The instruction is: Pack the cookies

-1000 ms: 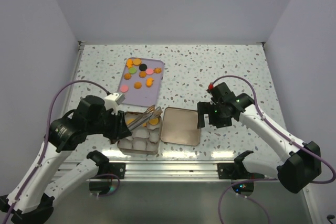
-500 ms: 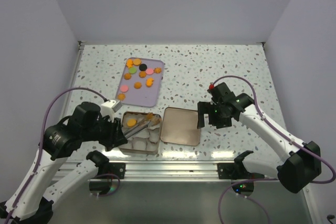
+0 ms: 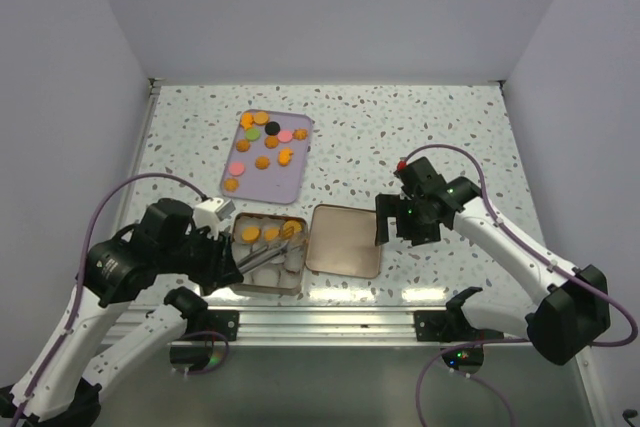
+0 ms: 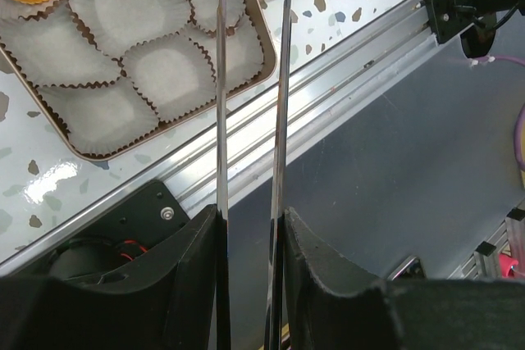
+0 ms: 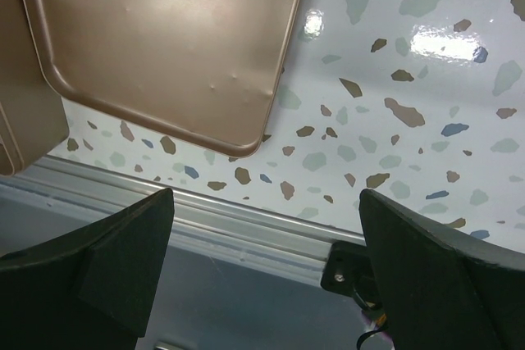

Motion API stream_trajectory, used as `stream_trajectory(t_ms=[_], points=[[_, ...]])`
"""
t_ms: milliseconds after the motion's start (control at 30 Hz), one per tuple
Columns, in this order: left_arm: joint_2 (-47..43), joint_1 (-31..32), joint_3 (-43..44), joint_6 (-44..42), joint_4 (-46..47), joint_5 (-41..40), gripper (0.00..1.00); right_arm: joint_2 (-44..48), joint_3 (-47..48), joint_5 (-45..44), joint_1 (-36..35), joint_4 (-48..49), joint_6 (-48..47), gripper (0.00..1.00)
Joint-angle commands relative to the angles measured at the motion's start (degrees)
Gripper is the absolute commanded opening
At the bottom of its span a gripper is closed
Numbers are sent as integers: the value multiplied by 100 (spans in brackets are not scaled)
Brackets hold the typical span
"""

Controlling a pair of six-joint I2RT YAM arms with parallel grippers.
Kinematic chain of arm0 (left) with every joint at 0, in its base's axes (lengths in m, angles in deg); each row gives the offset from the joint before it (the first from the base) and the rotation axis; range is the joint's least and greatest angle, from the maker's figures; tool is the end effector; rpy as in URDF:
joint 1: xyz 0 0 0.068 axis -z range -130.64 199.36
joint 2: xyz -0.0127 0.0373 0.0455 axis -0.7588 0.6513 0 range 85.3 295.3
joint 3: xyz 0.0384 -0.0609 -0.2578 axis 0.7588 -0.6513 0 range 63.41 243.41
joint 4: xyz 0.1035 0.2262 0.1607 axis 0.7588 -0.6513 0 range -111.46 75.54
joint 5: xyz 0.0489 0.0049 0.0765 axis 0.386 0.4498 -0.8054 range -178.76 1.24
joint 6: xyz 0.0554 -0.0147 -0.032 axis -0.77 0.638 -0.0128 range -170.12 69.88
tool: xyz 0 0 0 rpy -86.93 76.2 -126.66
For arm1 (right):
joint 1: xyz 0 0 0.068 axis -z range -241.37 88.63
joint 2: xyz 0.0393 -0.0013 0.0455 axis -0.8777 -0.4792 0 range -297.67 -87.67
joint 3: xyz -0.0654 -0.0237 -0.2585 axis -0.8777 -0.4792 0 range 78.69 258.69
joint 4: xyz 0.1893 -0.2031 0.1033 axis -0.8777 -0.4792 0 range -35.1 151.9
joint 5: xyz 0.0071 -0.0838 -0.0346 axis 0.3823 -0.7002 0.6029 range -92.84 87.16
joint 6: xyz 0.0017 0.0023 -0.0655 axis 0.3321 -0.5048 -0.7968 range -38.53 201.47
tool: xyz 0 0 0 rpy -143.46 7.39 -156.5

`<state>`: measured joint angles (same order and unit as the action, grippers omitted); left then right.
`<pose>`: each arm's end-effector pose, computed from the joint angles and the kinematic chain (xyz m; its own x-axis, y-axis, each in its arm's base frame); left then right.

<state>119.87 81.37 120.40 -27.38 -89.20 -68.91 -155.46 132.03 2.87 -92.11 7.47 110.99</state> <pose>0.0920 -0.0782 0.3262 -0.8797 0.1211 -0.4599 0.3627 0.7963 -0.4842 0.2168 0.1350 0.2240 -0.9634 -0.0026 -0.2679 -0.0744 0.9632 0.2583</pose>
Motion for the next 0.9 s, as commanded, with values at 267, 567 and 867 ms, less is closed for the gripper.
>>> stream_trajectory(t_ms=[267,567,867], points=[[-117,16,-417,-24,-5,194,11,-59,62,79,-19,-15,-192,99],[-126,7,-514,90,-67,-122,10,-68,45,96,-11,-50,-306,99],[-99,7,-461,81,-67,-166,32,-112,45,123,-11,-32,-403,99]])
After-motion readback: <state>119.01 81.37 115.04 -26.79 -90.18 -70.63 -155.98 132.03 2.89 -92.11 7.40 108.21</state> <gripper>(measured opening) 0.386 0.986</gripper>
